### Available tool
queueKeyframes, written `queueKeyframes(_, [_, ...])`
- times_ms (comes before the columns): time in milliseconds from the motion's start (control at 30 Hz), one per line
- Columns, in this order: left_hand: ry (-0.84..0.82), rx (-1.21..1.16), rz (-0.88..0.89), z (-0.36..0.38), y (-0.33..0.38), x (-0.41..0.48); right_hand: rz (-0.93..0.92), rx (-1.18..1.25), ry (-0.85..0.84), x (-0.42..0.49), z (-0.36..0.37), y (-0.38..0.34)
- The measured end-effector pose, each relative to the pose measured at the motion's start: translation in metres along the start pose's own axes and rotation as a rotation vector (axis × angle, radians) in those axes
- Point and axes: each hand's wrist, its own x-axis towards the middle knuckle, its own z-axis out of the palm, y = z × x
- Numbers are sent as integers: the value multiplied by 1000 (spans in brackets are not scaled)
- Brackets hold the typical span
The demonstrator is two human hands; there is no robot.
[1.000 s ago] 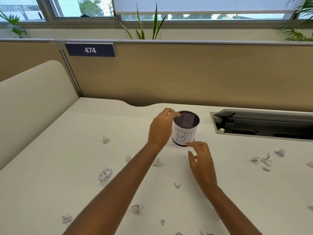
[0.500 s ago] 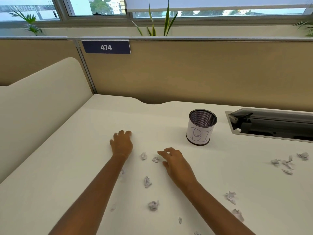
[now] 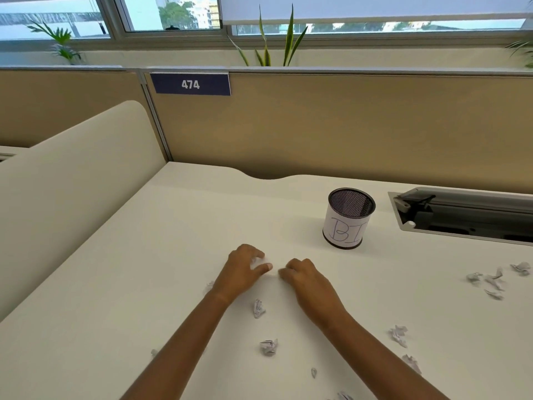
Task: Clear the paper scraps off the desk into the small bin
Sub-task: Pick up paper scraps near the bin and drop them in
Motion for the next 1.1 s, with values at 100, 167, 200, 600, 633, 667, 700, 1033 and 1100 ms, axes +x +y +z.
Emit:
queueKeyframes(100, [-86,48,4,1,5,-5,51,18,70,-5,-6,12])
queueKeyframes(167, [-140,171,13,1,7,-7,68,113,185,-4,-17,22])
queueKeyframes(200, [-159,233,20,1,8,-8,70,149,260,-3,-26,27])
queueKeyframes(600, [168,37,44,15,24,-9,165,135,524,36,-107,71])
queueKeyframes(633, [185,1,69,15,31,-7,164,144,555,32,-106,71])
queueKeyframes(667, [202,-33,96,14,40,-3,162,159,590,27,-104,71])
queueKeyframes(700, [220,-66,126,14,51,1,163,181,623,22,-102,71])
queueKeyframes(1033, [196,-78,386,31,170,40,304,312,560,-40,-45,73])
queueKeyframes(1100, [145,4,402,36,178,47,322,310,522,-50,-38,74])
